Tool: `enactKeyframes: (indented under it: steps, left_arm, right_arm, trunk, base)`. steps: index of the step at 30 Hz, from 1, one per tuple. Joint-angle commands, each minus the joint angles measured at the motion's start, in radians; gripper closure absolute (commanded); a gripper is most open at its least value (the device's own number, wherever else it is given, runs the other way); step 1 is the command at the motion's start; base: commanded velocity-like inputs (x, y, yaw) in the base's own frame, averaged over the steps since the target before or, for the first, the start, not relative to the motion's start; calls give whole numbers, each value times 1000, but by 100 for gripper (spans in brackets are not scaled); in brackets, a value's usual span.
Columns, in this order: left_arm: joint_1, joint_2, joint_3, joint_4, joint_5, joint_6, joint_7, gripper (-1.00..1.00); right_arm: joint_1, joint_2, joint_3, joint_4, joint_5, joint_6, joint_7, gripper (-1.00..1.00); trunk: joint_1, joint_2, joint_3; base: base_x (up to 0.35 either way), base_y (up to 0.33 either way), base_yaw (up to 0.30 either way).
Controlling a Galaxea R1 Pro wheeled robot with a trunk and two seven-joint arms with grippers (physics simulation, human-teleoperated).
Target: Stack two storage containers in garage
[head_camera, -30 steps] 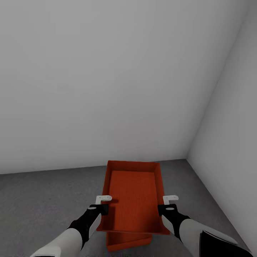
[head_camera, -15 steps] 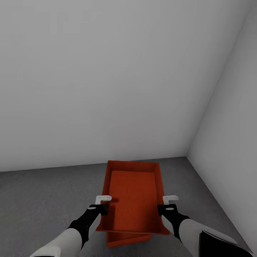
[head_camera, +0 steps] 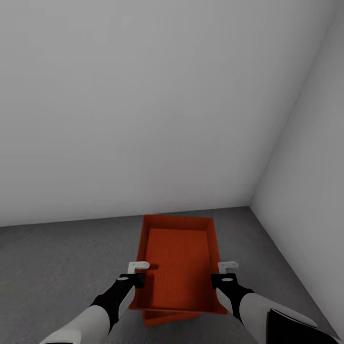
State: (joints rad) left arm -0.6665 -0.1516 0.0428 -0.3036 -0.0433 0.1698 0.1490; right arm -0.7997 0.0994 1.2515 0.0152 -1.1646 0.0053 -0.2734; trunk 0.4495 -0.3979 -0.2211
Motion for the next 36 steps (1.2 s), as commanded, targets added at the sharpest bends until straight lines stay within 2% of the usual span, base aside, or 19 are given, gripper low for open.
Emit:
enactKeyframes:
  steps: [1,36]
  left_arm:
    - [-1,4,20,-2,-6,7,1,100]
    - [-1,4,20,-2,-6,7,0,100]
  right_arm:
    - [-1,-6,12,2,0,1,-3,100]
    - [-1,-6,12,1,0,1,-3,100]
  trunk:
    - [0,-2,-3]
    - [0,-2,-59]
  base:
    - [0,0,0]
    - [0,0,0]
